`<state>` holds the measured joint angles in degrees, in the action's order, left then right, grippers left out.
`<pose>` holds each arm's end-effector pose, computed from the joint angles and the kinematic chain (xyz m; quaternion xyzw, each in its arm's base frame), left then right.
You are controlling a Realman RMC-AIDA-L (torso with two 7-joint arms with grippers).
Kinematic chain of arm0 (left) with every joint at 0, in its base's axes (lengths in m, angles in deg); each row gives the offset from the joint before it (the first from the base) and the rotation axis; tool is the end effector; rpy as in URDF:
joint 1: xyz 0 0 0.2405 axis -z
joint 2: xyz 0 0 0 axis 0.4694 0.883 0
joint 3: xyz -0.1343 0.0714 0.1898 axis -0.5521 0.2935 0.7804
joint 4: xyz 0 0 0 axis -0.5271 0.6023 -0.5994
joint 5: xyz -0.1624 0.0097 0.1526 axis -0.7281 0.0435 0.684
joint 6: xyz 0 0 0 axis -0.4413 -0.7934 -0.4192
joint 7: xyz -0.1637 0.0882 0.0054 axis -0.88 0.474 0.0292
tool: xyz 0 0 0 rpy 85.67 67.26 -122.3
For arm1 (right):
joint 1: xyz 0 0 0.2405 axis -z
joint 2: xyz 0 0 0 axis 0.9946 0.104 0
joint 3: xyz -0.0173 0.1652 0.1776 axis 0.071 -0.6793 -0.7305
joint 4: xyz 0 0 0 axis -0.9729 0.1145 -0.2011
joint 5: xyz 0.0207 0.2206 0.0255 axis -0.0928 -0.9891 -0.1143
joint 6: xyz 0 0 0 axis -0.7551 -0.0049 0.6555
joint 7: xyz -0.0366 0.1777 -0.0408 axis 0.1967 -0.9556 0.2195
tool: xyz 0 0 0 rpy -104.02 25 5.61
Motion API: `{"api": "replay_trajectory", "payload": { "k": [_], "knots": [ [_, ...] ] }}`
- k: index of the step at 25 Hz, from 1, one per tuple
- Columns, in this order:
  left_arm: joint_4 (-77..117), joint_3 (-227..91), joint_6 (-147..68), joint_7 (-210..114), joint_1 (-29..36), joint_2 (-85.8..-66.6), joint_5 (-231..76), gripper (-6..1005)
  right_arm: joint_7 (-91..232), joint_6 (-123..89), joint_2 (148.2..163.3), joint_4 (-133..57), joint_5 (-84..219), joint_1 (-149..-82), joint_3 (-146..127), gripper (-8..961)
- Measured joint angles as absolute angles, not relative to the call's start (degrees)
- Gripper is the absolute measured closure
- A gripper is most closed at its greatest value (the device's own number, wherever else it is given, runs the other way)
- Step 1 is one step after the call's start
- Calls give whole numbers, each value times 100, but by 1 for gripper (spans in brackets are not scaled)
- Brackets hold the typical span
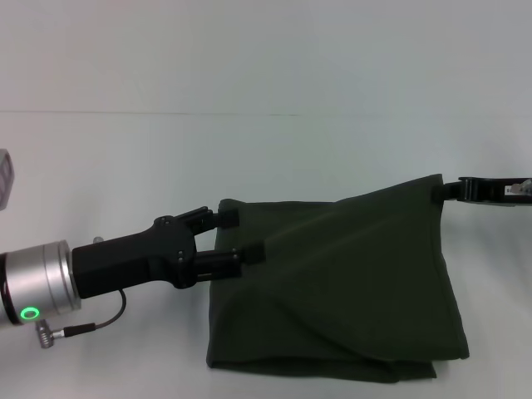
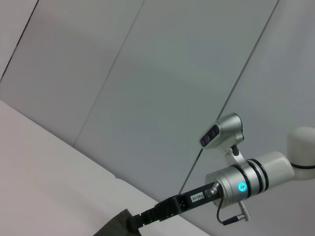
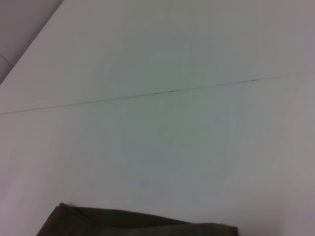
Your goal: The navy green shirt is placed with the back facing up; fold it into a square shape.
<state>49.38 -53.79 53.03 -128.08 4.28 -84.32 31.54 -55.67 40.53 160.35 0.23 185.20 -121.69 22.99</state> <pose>-0.2239 0.3225 -0.0389 -0.8813 -0.2845 -0.3697 0.0754 0.2798 0.4298 -0.0028 -0.7962 0.5359 0.1356 0.2460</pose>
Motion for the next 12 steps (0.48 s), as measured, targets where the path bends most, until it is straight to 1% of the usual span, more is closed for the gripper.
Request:
{"api": "replay_trajectory", "payload": {
  "k": [5, 9, 12],
  "knots": [
    [4938, -5379, 5291, -12807, 450, -8440, 3154, 116, -5298, 3819, 16061, -212, 18363, -12206, 2293, 922],
    [4933, -5379, 5288, -12844, 454, -8451, 3154, 117, -5002, 3823, 16053, -286, 18013, -12122, 2286, 879],
    [4928, -5396, 5306, -12975, 458, -8452, 3154, 119, -4910, 3856, 16021, -287, 17602, -11896, 2202, 846]
  ]
}}
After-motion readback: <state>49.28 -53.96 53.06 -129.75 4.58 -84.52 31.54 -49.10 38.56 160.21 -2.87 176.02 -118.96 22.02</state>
